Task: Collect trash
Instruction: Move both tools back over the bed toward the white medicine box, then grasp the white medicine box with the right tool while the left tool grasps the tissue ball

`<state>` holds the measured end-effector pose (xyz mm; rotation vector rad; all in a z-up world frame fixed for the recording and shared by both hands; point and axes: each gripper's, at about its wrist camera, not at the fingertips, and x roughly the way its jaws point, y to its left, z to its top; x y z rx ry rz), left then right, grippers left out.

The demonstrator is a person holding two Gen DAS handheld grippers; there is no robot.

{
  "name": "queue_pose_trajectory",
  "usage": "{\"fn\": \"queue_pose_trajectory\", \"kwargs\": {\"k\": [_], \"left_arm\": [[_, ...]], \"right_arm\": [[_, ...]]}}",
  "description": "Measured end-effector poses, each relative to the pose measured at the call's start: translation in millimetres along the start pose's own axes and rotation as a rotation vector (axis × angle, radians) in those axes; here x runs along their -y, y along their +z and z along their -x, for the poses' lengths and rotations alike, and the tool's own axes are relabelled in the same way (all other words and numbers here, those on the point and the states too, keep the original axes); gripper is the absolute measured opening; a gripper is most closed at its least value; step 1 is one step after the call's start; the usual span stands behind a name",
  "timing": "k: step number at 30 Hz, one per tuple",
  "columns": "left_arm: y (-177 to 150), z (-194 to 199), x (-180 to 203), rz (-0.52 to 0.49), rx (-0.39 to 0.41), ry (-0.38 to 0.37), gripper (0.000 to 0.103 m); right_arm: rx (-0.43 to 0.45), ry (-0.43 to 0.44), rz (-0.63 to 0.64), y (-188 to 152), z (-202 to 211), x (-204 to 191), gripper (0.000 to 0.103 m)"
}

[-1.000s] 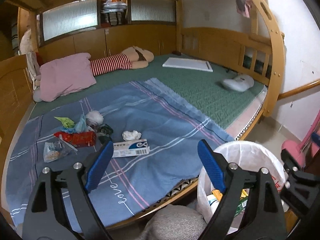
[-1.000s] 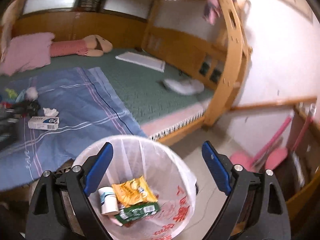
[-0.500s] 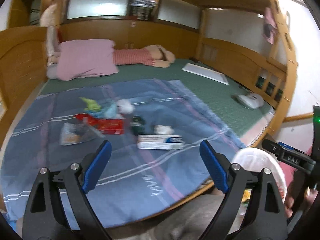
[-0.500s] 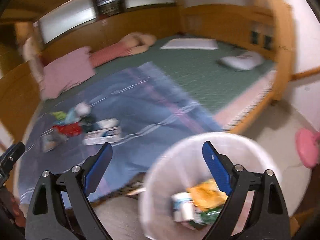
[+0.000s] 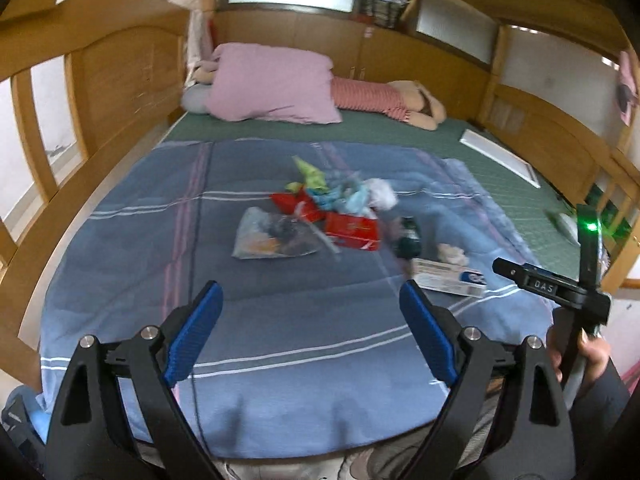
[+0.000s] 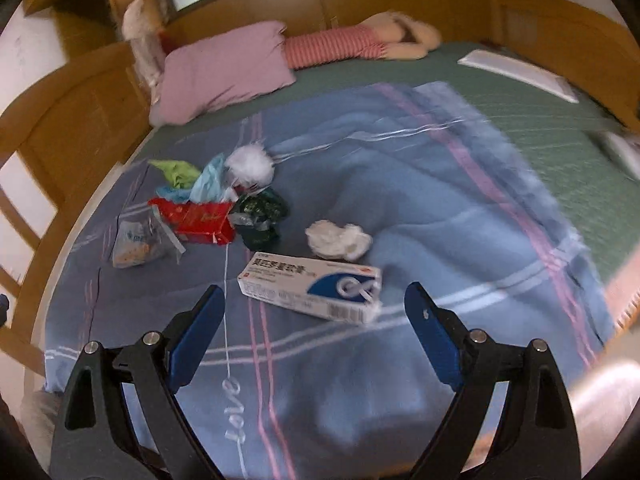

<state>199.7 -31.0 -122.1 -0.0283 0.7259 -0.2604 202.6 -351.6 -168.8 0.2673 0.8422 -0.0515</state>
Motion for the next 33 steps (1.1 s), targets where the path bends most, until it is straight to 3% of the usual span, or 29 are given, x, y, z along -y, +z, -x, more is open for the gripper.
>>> {"fn": "queue_pose_trajectory", "kwargs": {"k": [5, 9, 15, 18, 21, 26, 29, 33], "left_arm": [[0.9, -21.0, -18.6, 0.037, -0.041, 0.040, 0.090], [3.1, -36.2, -18.1, 0.047, -0.062, 0.052, 0.090], [3.7, -46.2, -10.9, 0.031, -0.073, 0.045, 0.090], [2.8, -47.9, -8.0, 0.031, -0.080, 0.039, 0.090], [1.7, -46.9, -5.7, 0.025, -0.081, 0.036, 0.090], [0.6, -47.3, -9.8, 0.035, -0.084, 0.056, 0.090], [0.2, -51.3, -14.4, 0.048, -0.097, 0.064, 0.090], [0.8, -57.6, -17.3, 0.069, -0.112, 0.055, 0.090]], "right_arm": [[-0.085, 0.044, 0.081, 15.3, -52.1, 4.6, 0.090], [-0.225, 0.127, 0.096, 15.8, -89.8, 3.6, 0.090], [-0.308, 0.247, 0.166, -4.1, -73.3, -23.6, 0.090], [-0.233, 0.080, 0.270, -10.9, -63.2, -33.4, 0.090], [-0.204, 0.067, 0.276, 1.7, -66.9, -23.4, 0.090], [-0.346, 0.050, 0.283, 12.4, -115.6, -6.0, 0.090], [-0.392, 0.098, 0.283, 7.4, -117.0, -11.7, 0.089], [-0.415, 0.036, 0.386, -10.3, -113.1, -32.2, 0.064]]}}
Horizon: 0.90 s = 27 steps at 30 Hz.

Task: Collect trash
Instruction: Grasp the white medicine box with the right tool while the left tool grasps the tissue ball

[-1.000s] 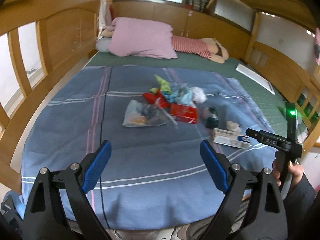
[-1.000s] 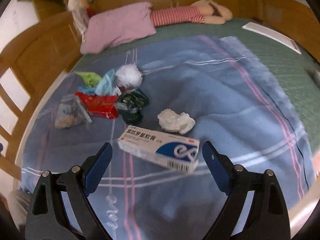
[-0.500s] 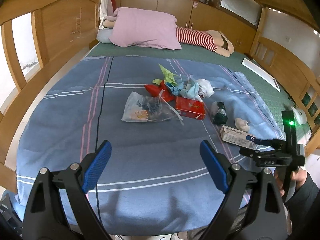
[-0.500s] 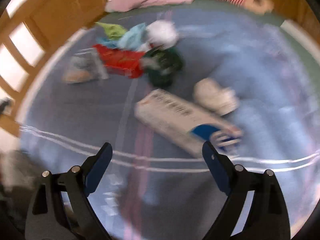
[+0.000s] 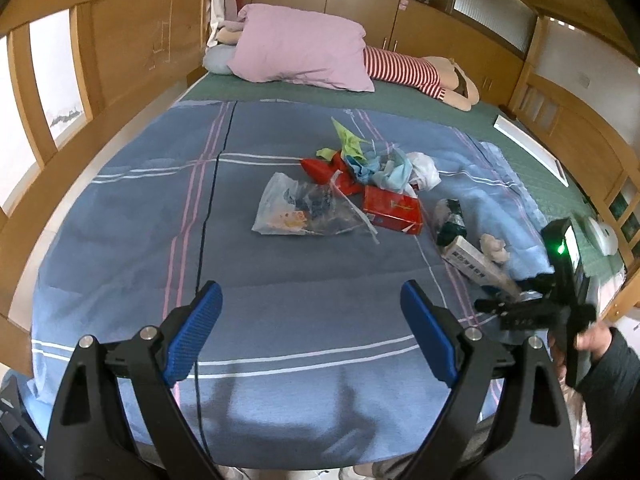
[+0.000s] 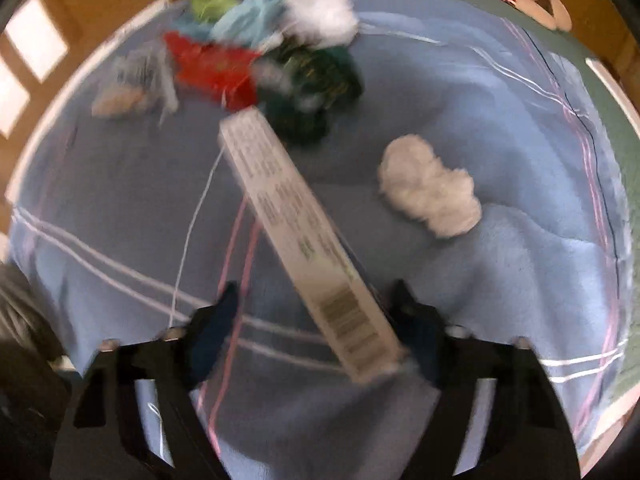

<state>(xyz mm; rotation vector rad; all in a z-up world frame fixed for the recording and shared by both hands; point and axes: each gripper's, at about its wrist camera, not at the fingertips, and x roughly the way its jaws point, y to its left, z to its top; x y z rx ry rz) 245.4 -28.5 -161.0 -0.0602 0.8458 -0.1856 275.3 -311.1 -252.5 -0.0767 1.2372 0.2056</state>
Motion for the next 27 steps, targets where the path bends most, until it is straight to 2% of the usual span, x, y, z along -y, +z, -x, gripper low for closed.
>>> {"fn": "queue_pose_trajectory", "kwargs": {"k": [1, 4, 10, 12, 15, 17, 22, 27], "left_arm": [[-0.3, -0.6, 2.3, 0.001, -0.002, -0.004, 0.090], [-1.8, 0.3, 7.2, -0.018, -0.002, -0.012, 0.090], [-3.0, 2.0, 5.7, -0.024, 0.002, -0.005, 0.091], [-3.1, 0.4, 2.6, -0.014, -0.003, -0.001, 0.091], [-3.0, -2.4, 2.0, -0.011, -0.013, -0.002, 0.091], [-3.4, -3.1, 5.1, -0.018, -0.014, -0.010, 0.091], [-3.8, -8.4, 26.5, -0.078, -0.018, -0.048, 0.091], [-8.3, -30.4, 79.3, -0.198, -0.054, -0.139, 0.091]], "right_arm": [[0.005, -0.008, -0.013, 0.3, 0.4, 0.4, 0.064], [0.042, 0.056, -0.071, 7.0, 4.6, 8.1, 0.064], [0.012, -0.001, -0.010, 29.3, -14.0, -4.0, 0.063], [0.008, -0.001, -0.025, 32.1, -16.5, -5.0, 0.039], [-0.003, -0.019, -0.071, 34.3, -16.1, -2.7, 0.031], [0.002, -0.014, -0.116, 28.8, -8.6, 3.3, 0.028], [0.113, 0.088, -0.247, 1.0, 40.9, 19.7, 0.027], [0.204, 0.098, -0.357, -41.5, 90.4, 35.1, 0.027]]}}
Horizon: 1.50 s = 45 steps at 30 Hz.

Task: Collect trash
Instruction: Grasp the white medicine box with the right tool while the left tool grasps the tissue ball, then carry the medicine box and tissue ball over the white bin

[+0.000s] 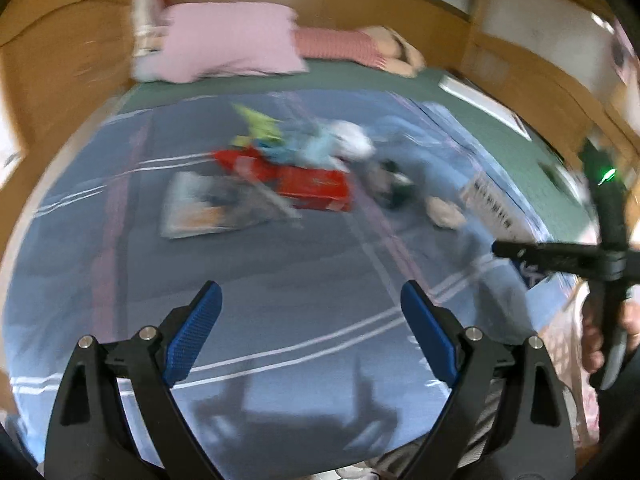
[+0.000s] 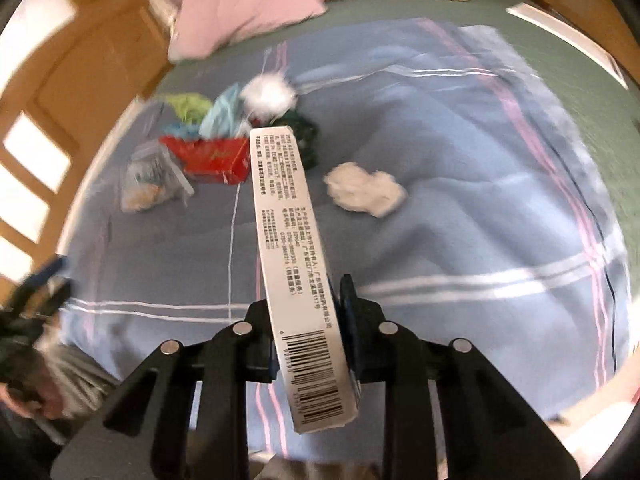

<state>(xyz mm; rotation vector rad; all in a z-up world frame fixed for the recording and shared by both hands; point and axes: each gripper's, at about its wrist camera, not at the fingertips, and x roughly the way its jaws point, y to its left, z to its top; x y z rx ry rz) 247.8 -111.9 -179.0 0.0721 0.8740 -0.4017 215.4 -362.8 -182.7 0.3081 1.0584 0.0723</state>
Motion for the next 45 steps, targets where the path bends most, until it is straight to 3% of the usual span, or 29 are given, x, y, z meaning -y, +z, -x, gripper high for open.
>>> {"fn": "queue_pose_trajectory", "kwargs": {"k": [9, 12, 18, 21, 24, 25, 34, 41, 45], "left_arm": [[28.2, -94.0, 121.7, -0.154, -0.025, -0.201, 0.091], [43.6, -134.0, 152.5, -0.155, -0.029, -0.206, 0.091], [55.3, -197.9, 166.2, -0.108, -0.093, -0.131, 0.090], [56.0, -216.6, 169.0, -0.109, -0.133, -0.117, 0.061], [57.5, -215.1, 172.7, -0.145, -0.120, -0.102, 0.028], [58.5, -212.5, 172.6, -0.149, -0.116, -0.110, 0.023], [52.5, -170.1, 168.0, -0.161, -0.086, -0.143, 0.018], [52.5, -70.4, 185.5, -0.217, 0.041, -0.199, 0.018], [41.6, -4.1, 218.1, -0.270, 0.099, -0.275, 0.019]], "right_arm": [[0.134, -0.028, -0.162, -48.1, 80.3, 54.8, 0.027], [0.151, -0.027, -0.198, -58.6, 91.4, 68.3, 0.027], [0.161, -0.017, -0.229, -68.7, 97.8, 86.0, 0.027], [0.157, -0.007, -0.241, -70.9, 96.7, 93.8, 0.027], [0.158, -0.005, -0.251, -73.4, 96.1, 97.6, 0.027], [0.160, 0.000, -0.256, -74.4, 96.1, 98.7, 0.027], [0.227, -0.004, -0.289, -83.1, 117.9, 96.9, 0.027], [0.343, -0.047, -0.316, -102.6, 164.6, 84.4, 0.027], [0.407, -0.116, -0.335, -128.3, 201.0, 75.2, 0.027]]}}
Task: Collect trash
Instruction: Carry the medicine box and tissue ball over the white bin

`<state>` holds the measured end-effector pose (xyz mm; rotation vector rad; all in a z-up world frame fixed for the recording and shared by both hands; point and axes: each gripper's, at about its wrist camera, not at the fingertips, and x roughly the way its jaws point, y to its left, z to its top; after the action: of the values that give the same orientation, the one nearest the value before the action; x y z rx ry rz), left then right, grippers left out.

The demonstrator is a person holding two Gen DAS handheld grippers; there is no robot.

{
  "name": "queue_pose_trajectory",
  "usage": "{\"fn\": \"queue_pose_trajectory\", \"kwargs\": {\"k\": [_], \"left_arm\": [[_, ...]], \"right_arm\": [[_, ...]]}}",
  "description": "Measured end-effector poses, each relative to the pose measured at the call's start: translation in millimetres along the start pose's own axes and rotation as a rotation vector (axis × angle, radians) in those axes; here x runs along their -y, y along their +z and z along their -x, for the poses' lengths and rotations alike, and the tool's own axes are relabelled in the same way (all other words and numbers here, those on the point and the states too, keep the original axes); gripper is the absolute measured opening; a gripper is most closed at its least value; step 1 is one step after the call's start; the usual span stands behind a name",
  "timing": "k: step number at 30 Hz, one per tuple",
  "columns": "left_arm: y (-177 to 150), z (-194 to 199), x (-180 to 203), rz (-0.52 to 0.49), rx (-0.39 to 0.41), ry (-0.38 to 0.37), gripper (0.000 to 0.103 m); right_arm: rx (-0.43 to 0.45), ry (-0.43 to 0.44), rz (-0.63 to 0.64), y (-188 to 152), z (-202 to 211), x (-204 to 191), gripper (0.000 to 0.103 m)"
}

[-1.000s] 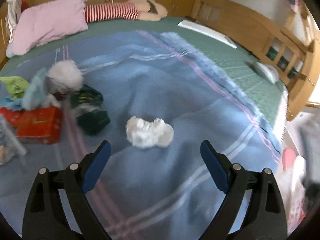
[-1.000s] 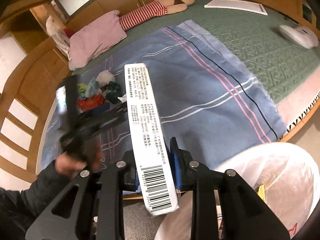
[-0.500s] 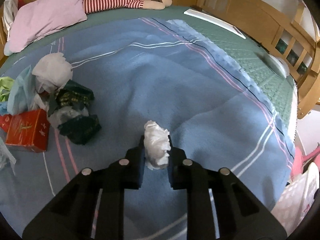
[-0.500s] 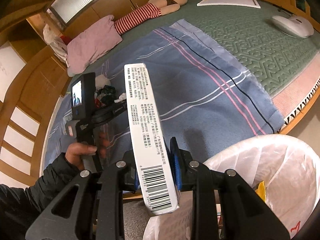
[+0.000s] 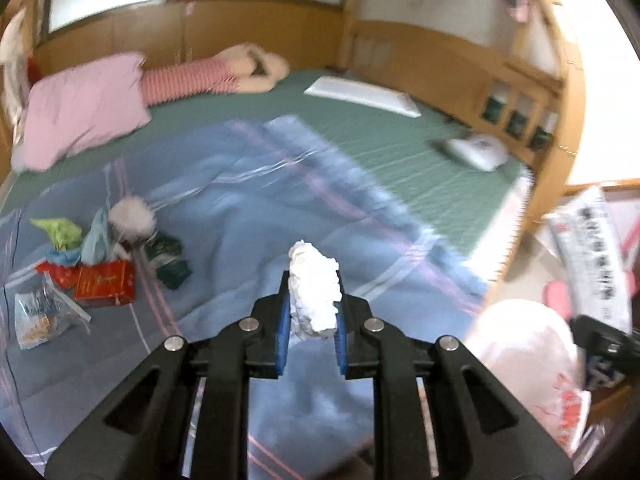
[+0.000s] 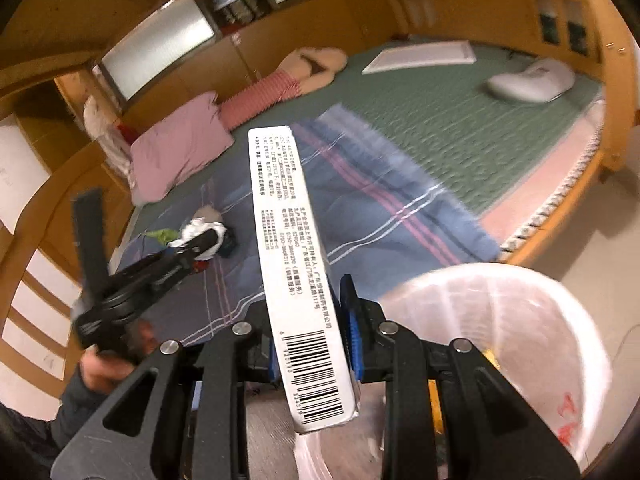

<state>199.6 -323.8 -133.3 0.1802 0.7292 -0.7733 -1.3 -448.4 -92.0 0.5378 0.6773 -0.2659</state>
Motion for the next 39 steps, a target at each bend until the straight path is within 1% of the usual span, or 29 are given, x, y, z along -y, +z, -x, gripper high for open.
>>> {"fn": "queue_pose_trajectory", "kwargs": {"k": [2, 5, 7, 8, 10, 14, 16, 19, 21, 23, 27, 33, 39], "left_arm": [[-1.3, 21.3, 23.3, -0.031, 0.023, -0.028, 0.019], [-8.2, 51.5, 65.6, -0.084, 0.045, -0.089, 0.019], [-15.4, 62.2, 90.0, -0.116, 0.037, -0.116, 0.020], [-19.9, 66.0, 101.4, -0.125, 0.031, -0.115, 0.020], [-28.3, 74.0, 121.9, -0.136, 0.011, -0.136, 0.020], [-40.4, 90.3, 145.4, -0.168, 0.020, -0.123, 0.020], [-44.6, 99.5, 153.7, -0.184, 0.034, -0.101, 0.020], [-50.9, 114.4, 160.6, -0.205, 0.060, -0.062, 0.020], [-52.8, 120.5, 162.3, -0.208, 0.071, -0.045, 0.020], [-55.0, 130.6, 163.9, -0.209, 0.090, -0.022, 0.020], [-55.9, 142.3, 159.2, -0.199, 0.111, -0.005, 0.021], [-58.0, 153.9, 155.9, -0.192, 0.131, 0.019, 0.021], [-57.2, 158.3, 157.1, -0.190, 0.142, 0.020, 0.021]], "right_arm": [[0.028, -0.030, -0.012, -6.5, 22.1, 4.0, 0.027], [0.076, -0.116, -0.029, -19.5, 56.9, 11.9, 0.027], [0.102, -0.179, -0.037, -30.9, 78.4, 16.5, 0.027], [0.111, -0.210, -0.037, -36.4, 86.7, 17.5, 0.027], [0.126, -0.249, -0.033, -45.7, 99.6, 18.6, 0.027], [0.166, -0.331, -0.033, -64.4, 124.7, 19.9, 0.027], [0.186, -0.377, -0.039, -72.6, 133.6, 21.0, 0.027], [0.200, -0.423, -0.072, -81.8, 137.0, 26.7, 0.027], [0.216, -0.469, -0.065, -85.8, 137.0, 24.8, 0.027], [0.237, -0.478, -0.066, -88.2, 138.4, 22.4, 0.027], [0.273, -0.478, -0.055, -87.3, 143.9, 16.1, 0.027], [0.294, -0.465, -0.058, -89.4, 149.3, 13.4, 0.027], [0.299, -0.468, -0.058, -90.4, 152.8, 11.5, 0.027]]}}
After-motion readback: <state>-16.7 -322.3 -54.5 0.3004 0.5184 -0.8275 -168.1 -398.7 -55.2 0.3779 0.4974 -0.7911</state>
